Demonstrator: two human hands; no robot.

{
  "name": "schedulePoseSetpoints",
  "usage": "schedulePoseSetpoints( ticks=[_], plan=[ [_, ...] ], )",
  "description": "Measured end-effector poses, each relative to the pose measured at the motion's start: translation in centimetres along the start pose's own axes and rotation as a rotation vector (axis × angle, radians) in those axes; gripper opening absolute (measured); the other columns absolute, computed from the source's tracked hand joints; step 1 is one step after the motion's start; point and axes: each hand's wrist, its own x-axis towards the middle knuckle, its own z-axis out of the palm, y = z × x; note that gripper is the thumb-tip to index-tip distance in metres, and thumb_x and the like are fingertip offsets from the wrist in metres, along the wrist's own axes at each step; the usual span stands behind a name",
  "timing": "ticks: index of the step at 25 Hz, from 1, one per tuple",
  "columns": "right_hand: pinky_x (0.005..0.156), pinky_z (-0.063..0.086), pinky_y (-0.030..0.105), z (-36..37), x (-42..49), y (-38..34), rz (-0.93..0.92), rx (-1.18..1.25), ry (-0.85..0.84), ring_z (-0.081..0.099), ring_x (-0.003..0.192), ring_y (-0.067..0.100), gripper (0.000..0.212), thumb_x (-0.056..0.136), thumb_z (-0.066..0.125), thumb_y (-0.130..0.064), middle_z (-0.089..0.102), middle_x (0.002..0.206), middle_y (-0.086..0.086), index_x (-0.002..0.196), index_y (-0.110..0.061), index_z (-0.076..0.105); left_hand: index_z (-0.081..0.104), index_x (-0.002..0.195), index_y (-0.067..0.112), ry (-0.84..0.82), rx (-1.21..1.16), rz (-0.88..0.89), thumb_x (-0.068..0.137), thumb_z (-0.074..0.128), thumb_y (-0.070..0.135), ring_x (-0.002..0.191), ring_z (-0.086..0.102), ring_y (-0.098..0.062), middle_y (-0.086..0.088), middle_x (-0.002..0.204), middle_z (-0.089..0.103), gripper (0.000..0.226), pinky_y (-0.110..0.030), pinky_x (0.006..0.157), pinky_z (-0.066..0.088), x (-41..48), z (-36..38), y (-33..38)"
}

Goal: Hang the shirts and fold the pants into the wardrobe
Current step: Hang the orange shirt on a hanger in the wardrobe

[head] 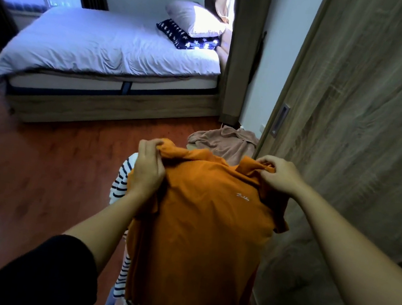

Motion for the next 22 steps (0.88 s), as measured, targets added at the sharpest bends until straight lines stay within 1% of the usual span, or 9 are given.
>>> schedulePoseSetpoints(
  ticks=[3, 6, 8, 11, 13, 15, 18, 20, 22],
  plan=[
    [0.073, 0.047, 0.032, 0.6, 0.2, -0.7, 0.034, -0.064, 0.059, 0.058, 0.087, 0.022, 0.016, 0.085, 0.056, -0.016, 0.064, 0.098, 0.009, 0.098, -0.013, 0.064, 0.053, 0.109, 0.012, -0.149, 0.167, 0.065, 0.088, 0.041, 0.043, 0.069, 0.058, -0.02, -0.005, 0.085, 0.061, 0.04, -0.027, 0.059, 0.041, -3.2, -0.7, -1.1],
    [0.071, 0.047, 0.036, 0.8, 0.1, -0.7, 0.077, -0.188, 0.046, 0.059, 0.085, 0.029, 0.013, 0.079, 0.056, -0.009, 0.063, 0.091, 0.013, 0.092, -0.008, 0.058, 0.043, 0.125, 0.017, -0.292, 0.359, -0.142, 0.084, 0.036, 0.071, 0.072, 0.063, -0.025, -0.004, 0.082, 0.063, 0.068, -0.035, 0.063, 0.052, -3.1, 0.1, -2.2],
    [0.072, 0.045, 0.034, 0.7, -0.1, -0.7, 0.114, -0.289, -0.008, 0.057, 0.086, 0.028, 0.017, 0.08, 0.055, -0.009, 0.059, 0.095, 0.01, 0.096, -0.013, 0.05, 0.05, 0.124, 0.016, -0.294, 0.358, -0.3, 0.09, 0.033, 0.064, 0.086, 0.063, -0.03, -0.007, 0.096, 0.066, 0.061, -0.038, 0.074, 0.05, -1.8, 0.8, -1.7],
    [0.088, 0.047, 0.046, 1.2, 0.1, -0.3, 0.145, -0.315, -0.092, 0.055, 0.102, 0.033, 0.041, 0.082, 0.06, -0.021, 0.054, 0.113, 0.012, 0.117, -0.014, 0.039, 0.064, 0.089, 0.014, -0.232, 0.518, -0.16, 0.092, 0.044, 0.043, 0.087, 0.058, -0.029, -0.009, 0.09, 0.06, 0.035, -0.037, 0.073, 0.037, -0.8, 1.5, -1.1],
    [0.097, 0.043, 0.051, 1.7, 0.4, -0.1, 0.166, -0.26, -0.122, 0.052, 0.113, 0.032, 0.061, 0.08, 0.065, -0.04, 0.051, 0.124, 0.01, 0.128, -0.015, 0.037, 0.068, 0.085, 0.014, -0.213, 0.543, -0.114, 0.088, 0.051, 0.036, 0.092, 0.05, -0.025, -0.007, 0.092, 0.051, 0.028, -0.038, 0.078, 0.034, -0.2, 1.6, -1.2],
    [0.099, 0.041, 0.052, 2.1, 0.6, 0.0, 0.139, -0.226, -0.076, 0.053, 0.114, 0.03, 0.054, 0.082, 0.06, -0.053, 0.054, 0.122, 0.007, 0.122, -0.019, 0.046, 0.068, 0.089, 0.013, -0.235, 0.451, -0.103, 0.088, 0.052, 0.03, 0.094, 0.045, -0.023, -0.006, 0.096, 0.051, 0.023, -0.036, 0.079, 0.03, 0.6, 1.6, -1.3],
    [0.093, 0.045, 0.045, 1.9, 0.8, -0.1, 0.011, -0.105, 0.143, 0.056, 0.101, 0.027, 0.013, 0.088, 0.059, -0.031, 0.056, 0.104, 0.007, 0.092, -0.02, 0.053, 0.059, 0.091, 0.008, -0.15, 0.132, -0.07, 0.093, 0.047, 0.016, 0.081, 0.048, -0.019, -0.008, 0.086, 0.059, 0.015, -0.032, 0.072, 0.034, 1.6, 0.4, 0.0],
    [0.081, 0.048, 0.037, 1.0, 0.7, -0.1, -0.03, -0.005, 0.248, 0.056, 0.091, 0.025, 0.005, 0.085, 0.059, -0.013, 0.057, 0.094, 0.008, 0.085, -0.013, 0.054, 0.054, 0.087, 0.008, -0.108, -0.105, -0.146, 0.092, 0.046, 0.009, 0.069, 0.048, -0.016, -0.004, 0.074, 0.055, 0.01, -0.024, 0.061, 0.038, 2.4, -1.2, 0.6],
    [0.068, 0.047, 0.032, 0.3, 0.4, 0.0, -0.028, 0.045, 0.236, 0.057, 0.082, 0.024, 0.009, 0.08, 0.057, -0.003, 0.059, 0.084, 0.009, 0.085, -0.01, 0.053, 0.055, 0.088, 0.011, -0.18, -0.108, -0.172, 0.087, 0.048, 0.007, 0.072, 0.051, -0.017, -0.002, 0.077, 0.057, 0.008, -0.024, 0.061, 0.038, 3.1, -2.4, -0.2]
  ],
)
